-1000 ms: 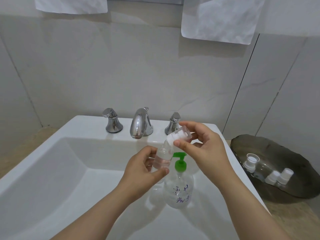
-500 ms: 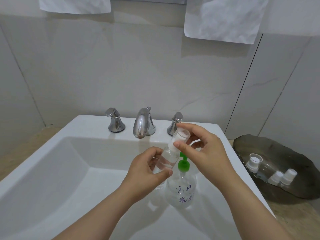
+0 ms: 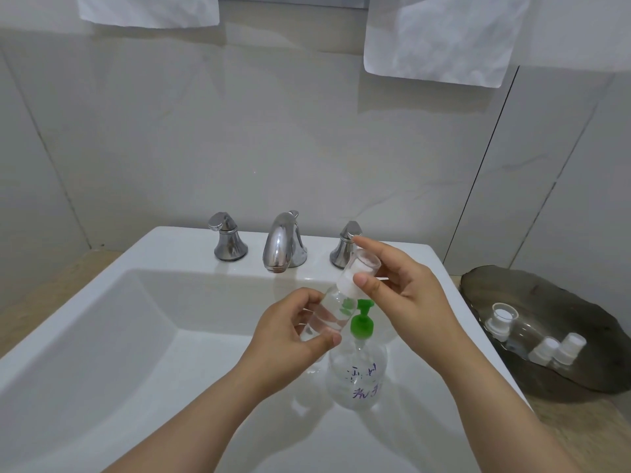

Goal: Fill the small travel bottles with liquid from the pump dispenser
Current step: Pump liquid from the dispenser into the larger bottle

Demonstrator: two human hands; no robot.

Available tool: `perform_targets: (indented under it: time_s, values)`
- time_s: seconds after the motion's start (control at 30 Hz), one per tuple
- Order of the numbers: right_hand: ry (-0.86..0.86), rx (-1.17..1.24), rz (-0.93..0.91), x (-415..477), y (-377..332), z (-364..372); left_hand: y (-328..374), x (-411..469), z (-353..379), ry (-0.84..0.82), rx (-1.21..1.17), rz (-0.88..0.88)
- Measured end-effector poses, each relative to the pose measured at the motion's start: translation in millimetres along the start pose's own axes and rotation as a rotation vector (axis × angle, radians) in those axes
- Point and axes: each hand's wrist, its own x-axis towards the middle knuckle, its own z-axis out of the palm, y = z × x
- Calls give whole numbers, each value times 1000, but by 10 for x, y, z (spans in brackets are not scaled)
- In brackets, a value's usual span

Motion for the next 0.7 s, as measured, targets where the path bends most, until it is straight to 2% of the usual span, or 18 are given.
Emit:
perform_targets:
  time_s: [0.43,0.7]
  values:
    - [-66,25,-27,9,20,-7,-12,16,2,-13,-10,5]
    - [21,-60,-6,-7,-27,21,-26,22,13,-14,-3,3]
